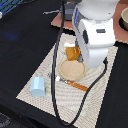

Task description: Interact with the objects in diverse but meaningful ways.

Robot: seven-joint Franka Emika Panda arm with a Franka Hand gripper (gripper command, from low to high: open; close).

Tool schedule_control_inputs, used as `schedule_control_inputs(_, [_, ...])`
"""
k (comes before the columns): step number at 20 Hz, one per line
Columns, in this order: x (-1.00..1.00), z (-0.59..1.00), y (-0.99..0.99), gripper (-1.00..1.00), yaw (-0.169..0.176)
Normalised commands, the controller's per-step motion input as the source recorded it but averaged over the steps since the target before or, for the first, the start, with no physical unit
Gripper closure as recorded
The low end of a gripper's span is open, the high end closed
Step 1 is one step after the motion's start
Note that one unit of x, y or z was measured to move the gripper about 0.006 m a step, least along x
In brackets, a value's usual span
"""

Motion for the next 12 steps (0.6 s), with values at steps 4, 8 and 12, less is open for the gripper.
schedule_control_inputs(4, [-0.44, -0.54, 0.00, 1.00, 0.018])
schedule_control_inputs(8, [-0.25, -0.52, -0.10, 1.00, 0.003])
schedule_control_inputs(12, [-0.45, -0.40, -0.02, 1.00, 0.000])
